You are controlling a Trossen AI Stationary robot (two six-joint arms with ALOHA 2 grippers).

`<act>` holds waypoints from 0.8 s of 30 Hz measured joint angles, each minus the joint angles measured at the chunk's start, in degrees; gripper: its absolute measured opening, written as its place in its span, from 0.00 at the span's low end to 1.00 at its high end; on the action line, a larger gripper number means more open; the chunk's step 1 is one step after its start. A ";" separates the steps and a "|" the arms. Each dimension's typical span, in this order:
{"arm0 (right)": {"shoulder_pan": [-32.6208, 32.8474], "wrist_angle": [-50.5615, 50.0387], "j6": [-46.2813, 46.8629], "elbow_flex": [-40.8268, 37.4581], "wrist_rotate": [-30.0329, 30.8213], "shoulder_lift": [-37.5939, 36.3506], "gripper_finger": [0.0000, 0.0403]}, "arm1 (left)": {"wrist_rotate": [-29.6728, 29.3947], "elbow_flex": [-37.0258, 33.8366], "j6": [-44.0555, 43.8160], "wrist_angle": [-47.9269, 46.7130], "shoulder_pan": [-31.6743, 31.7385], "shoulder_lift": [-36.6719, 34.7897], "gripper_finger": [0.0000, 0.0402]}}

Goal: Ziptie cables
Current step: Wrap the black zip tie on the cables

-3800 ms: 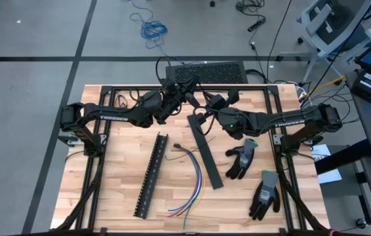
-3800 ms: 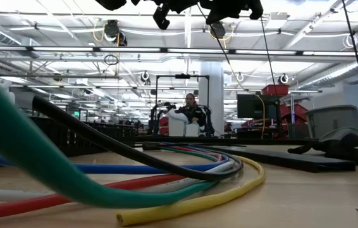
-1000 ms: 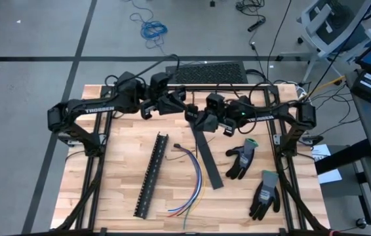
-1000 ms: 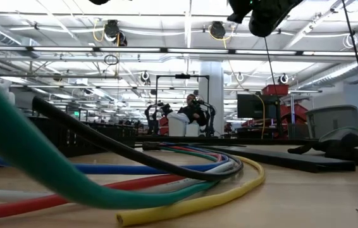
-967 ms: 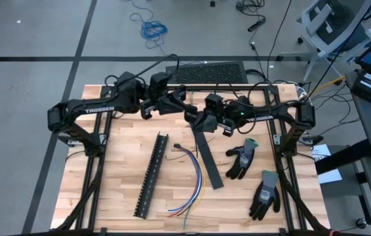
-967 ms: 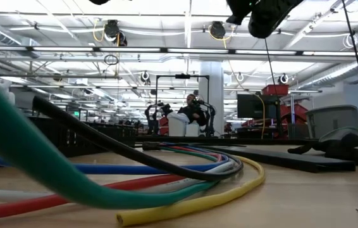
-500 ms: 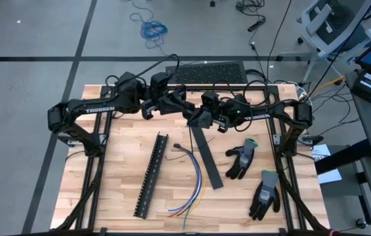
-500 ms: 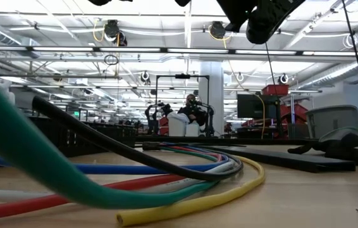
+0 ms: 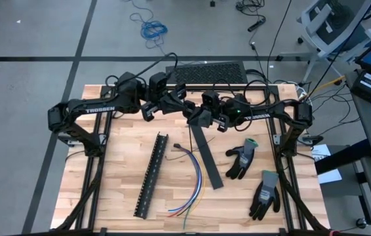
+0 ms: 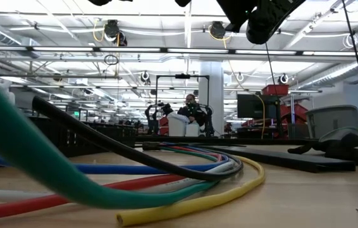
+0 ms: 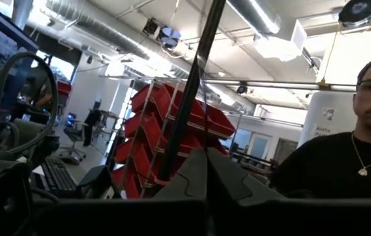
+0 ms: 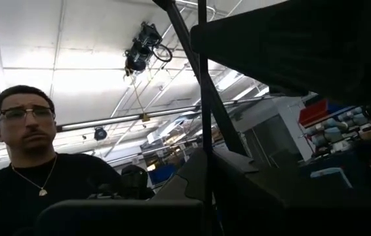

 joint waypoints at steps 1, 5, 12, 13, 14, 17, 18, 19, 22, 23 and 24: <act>0.00 0.01 -0.01 0.00 0.01 0.00 0.00 | 0.00 0.00 0.00 0.01 0.00 0.00 0.01; -0.11 -0.06 2.23 0.00 1.74 0.00 0.00 | 0.06 0.02 -0.07 0.17 0.43 -0.02 0.00; 0.23 -0.40 6.32 0.00 4.90 -0.72 0.13 | 1.47 0.11 -2.06 -0.26 4.71 -0.05 0.00; 0.28 -0.48 4.73 0.00 4.90 -0.95 0.16 | 2.14 0.11 -2.67 -0.26 5.32 -0.23 0.00; 0.28 -0.86 3.06 0.00 4.85 -1.24 0.19 | 2.70 0.09 -3.24 -0.26 6.00 -0.44 0.00; -0.28 -5.56 -1.58 0.00 0.99 -2.64 0.26 | 4.14 0.09 -5.46 0.16 7.86 -0.75 0.00; -0.62 -8.95 -2.75 0.00 -1.21 -3.41 0.28 | 4.54 0.09 -6.09 -0.21 8.54 -1.08 0.00; -1.15 -13.00 -3.95 0.00 -3.64 -4.37 0.29 | 4.85 0.03 -6.47 -0.42 9.20 -1.27 0.00; -2.90 -28.72 -11.28 0.00 -7.98 -8.06 0.31 | 4.95 0.02 -6.62 -0.17 10.48 -2.11 0.00; -3.51 -34.95 -15.10 0.00 -8.53 -9.65 0.31 | 4.98 0.02 -6.63 -0.40 10.89 -2.53 0.00; -4.27 -41.58 -19.15 0.00 -8.39 -11.54 0.31 | 4.98 0.02 -6.62 -0.50 11.11 -2.80 0.00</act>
